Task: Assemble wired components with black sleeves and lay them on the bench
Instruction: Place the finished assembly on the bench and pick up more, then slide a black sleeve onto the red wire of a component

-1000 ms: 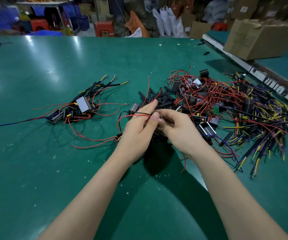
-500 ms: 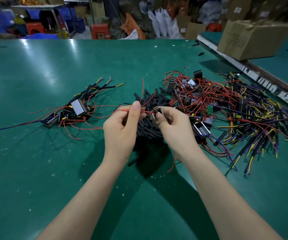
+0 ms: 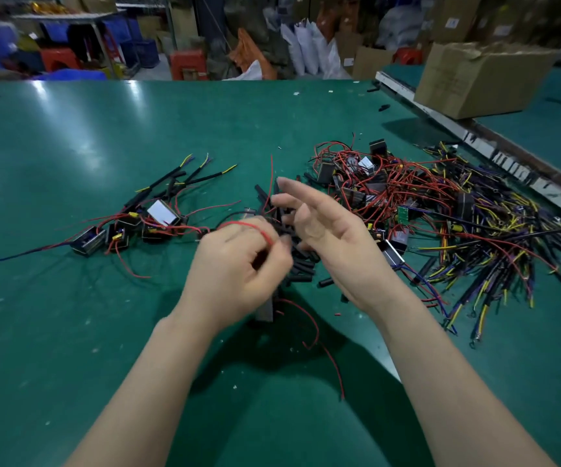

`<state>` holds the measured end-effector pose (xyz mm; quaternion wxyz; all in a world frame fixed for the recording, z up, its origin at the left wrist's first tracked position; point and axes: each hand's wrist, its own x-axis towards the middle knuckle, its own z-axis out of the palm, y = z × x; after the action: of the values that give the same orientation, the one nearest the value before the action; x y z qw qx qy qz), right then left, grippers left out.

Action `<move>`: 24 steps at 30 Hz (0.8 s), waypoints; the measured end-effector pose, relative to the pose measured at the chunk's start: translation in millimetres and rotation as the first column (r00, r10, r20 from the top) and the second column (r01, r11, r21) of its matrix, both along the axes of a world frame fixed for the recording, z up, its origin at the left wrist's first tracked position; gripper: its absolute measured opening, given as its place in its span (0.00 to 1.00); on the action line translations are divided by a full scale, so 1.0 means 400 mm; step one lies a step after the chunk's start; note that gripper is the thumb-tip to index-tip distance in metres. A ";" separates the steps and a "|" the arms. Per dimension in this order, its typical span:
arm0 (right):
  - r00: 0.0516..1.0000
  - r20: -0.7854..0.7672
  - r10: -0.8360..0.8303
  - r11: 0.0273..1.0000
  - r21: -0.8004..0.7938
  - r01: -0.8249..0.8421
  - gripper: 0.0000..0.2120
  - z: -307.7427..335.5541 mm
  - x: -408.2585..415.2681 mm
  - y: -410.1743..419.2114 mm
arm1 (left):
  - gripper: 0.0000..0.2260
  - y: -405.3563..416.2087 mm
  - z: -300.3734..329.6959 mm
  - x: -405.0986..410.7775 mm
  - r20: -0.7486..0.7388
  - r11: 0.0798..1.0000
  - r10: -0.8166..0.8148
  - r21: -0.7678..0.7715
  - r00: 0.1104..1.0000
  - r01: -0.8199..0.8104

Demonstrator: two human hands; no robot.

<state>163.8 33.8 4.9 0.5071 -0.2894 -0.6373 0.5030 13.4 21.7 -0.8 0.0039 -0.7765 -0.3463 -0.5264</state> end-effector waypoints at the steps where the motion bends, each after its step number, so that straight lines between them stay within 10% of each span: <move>1: 0.998 0.000 0.069 0.998 0.015 -0.069 0.13 0.001 0.000 -0.003 | 0.15 -0.001 -0.004 0.005 -0.057 1.000 -0.008 0.023 0.998 0.010; 5: 0.979 0.035 0.201 0.979 -0.030 -0.200 0.09 0.002 0.003 -0.004 | 0.16 0.000 -0.018 0.004 -0.148 0.997 0.076 0.039 0.986 -0.071; 9: 0.997 -0.077 -0.001 0.999 -0.038 -0.002 0.08 -0.004 -0.004 0.002 | 0.15 0.002 -0.026 0.009 -0.176 0.992 0.118 0.070 0.977 -0.107; 14: 0.851 -0.399 -0.342 0.940 -0.126 0.318 0.05 0.017 0.034 0.021 | 0.16 0.009 -0.023 0.000 -0.002 0.972 0.202 0.122 0.979 -0.201; 19: 0.775 -0.565 -0.283 0.956 -0.235 0.177 0.07 0.041 0.056 0.022 | 0.15 0.010 -0.015 0.004 0.251 0.979 0.195 0.015 0.948 -0.205; 24: 0.829 -0.531 -0.178 0.970 -0.234 0.058 0.07 0.046 0.040 0.007 | 0.12 0.002 -0.012 0.024 0.502 0.986 -0.049 -0.114 0.863 0.122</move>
<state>179.7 36.7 23.1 0.6651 -0.2239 -0.3902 0.5960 23.1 22.6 -5.5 -0.1642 -0.6276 -0.3372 -0.6822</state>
